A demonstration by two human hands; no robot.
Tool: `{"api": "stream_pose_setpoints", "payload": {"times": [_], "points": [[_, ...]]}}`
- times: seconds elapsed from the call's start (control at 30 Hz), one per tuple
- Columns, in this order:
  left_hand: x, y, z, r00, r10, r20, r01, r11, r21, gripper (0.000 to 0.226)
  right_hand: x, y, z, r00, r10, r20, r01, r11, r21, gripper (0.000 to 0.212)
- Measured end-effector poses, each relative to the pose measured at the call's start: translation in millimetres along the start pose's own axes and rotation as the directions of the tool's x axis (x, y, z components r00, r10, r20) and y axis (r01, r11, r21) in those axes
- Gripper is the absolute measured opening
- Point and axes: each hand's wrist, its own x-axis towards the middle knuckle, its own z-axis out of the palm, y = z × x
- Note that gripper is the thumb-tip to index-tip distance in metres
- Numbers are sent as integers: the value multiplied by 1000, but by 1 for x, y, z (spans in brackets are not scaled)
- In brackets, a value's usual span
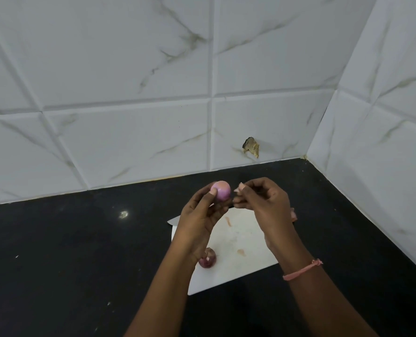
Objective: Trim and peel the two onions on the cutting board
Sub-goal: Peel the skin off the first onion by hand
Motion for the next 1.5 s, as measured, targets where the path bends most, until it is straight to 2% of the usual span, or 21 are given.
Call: {"api": "stream_pose_setpoints", "payload": {"times": [0.13,0.27,0.33,0.43,0.57,0.7,0.9,1.23,1.4,1.5], "points": [[-1,2,1,999,-33,-7,33,997,-68,30,7,8,-10,992,-42,-116,35,998,-61,7],[-1,2,1,999,-33,-7,33,996,-78,30,15,19,-15,997,-12,-71,-6,970,-243,21],[0,1,0,1000,-17,2,17,999,-51,27,10,18,-14,993,-97,-71,71,949,-306,18],[-1,0,1,999,11,30,-11,1000,-8,28,-1,10,-8,956,-292,-31,270,915,-299,13],[-2,1,1,997,38,62,-37,999,-4,31,-9,3,-2,940,-323,110,339,921,-190,15],[-3,1,1,994,66,87,-68,998,13,32,-10,1,2,931,-314,186,349,917,-194,29],[-3,0,0,989,101,104,-113,986,122,44,-10,2,1,936,-300,186,327,935,-137,17],[0,-3,0,989,81,122,-88,995,53,41,-3,0,-2,985,-119,124,112,992,56,6],[-3,-3,4,987,101,121,-109,993,54,36,-7,2,4,976,-140,166,136,990,36,18],[-4,-3,3,988,117,98,-125,989,77,30,-8,4,4,960,-204,193,219,974,-62,26]]}}
